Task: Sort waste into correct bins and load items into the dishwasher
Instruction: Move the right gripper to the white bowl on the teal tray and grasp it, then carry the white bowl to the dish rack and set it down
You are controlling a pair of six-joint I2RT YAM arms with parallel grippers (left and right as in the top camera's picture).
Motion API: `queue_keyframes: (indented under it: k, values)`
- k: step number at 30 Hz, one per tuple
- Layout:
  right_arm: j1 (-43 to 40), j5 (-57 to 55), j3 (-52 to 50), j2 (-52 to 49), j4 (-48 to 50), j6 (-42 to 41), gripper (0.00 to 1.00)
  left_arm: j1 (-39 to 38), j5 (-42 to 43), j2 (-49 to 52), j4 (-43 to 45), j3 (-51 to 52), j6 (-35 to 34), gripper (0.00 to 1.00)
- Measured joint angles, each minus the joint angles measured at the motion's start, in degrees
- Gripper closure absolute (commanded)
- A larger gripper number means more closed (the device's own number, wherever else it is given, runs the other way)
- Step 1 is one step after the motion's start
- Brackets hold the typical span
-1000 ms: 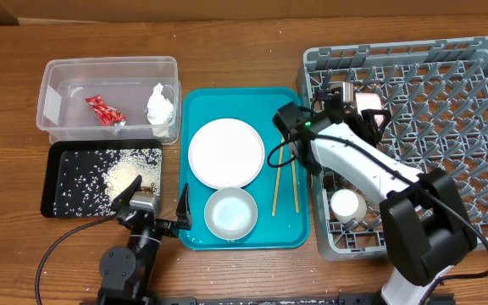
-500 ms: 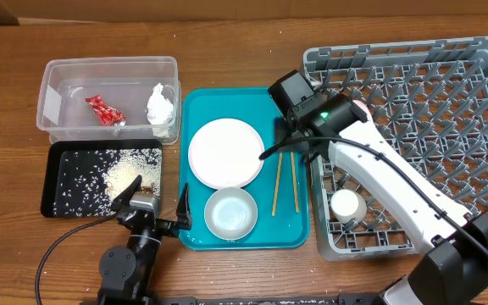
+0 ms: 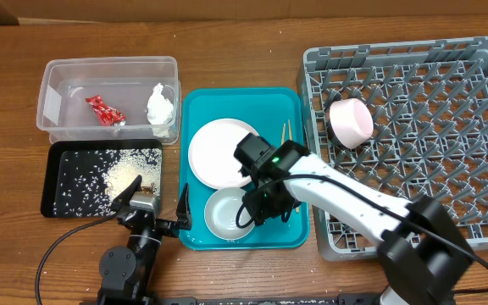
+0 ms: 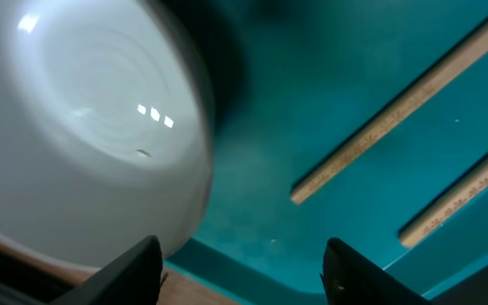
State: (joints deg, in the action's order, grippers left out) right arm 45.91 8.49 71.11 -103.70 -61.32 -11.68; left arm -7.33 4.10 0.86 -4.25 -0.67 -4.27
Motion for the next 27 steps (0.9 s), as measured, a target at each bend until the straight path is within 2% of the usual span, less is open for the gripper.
queue_keyframes:
  k: [3, 5, 6, 9, 10, 11, 14, 21, 27]
  values:
    - [0.6, -1.7, 0.0, -1.7, 0.1, 3.0, 0.39, 0.0, 0.0, 0.0, 0.0, 0.0, 0.0, 0.00]
    - [0.9, -3.1, 0.0, -2.9, 0.3, 4.4, 0.46, 0.0, 0.0, 0.0, 0.0, 0.0, 0.0, 0.00]
    - [1.0, -4.0, 0.0, -3.7, 0.5, 5.1, 0.52, 0.0, 0.0, 0.0, 0.0, 0.0, 0.0, 0.00]
    - [1.1, -5.8, 0.0, -5.3, 0.9, 6.0, 0.82, 0.0, 0.0, 0.0, 0.0, 0.0, 0.0, 0.00]
    - [1.1, -6.2, 0.0, -5.5, 1.1, 6.7, 0.90, 0.0, 0.0, 0.0, 0.0, 0.0, 0.0, 0.00]
    - [1.1, -6.5, 0.0, -5.5, 1.2, 6.4, 0.92, 0.0, 0.0, 0.0, 0.0, 0.0, 0.0, 0.00]
    - [1.0, -7.3, 0.6, -5.5, 0.3, 6.1, 0.96, 0.0, 0.0, 0.0, 0.0, 0.0, 0.0, 0.00]
    - [1.1, -9.6, 8.1, -5.1, -3.3, 2.2, 0.96, 0.0, 0.0, 0.0, 0.0, 0.0, 0.0, 0.00]
    - [-0.3, -24.9, 14.9, 0.3, -7.6, -9.9, 0.96, 0.0, 0.0, 0.0, 0.0, 0.0, 0.0, 0.00]
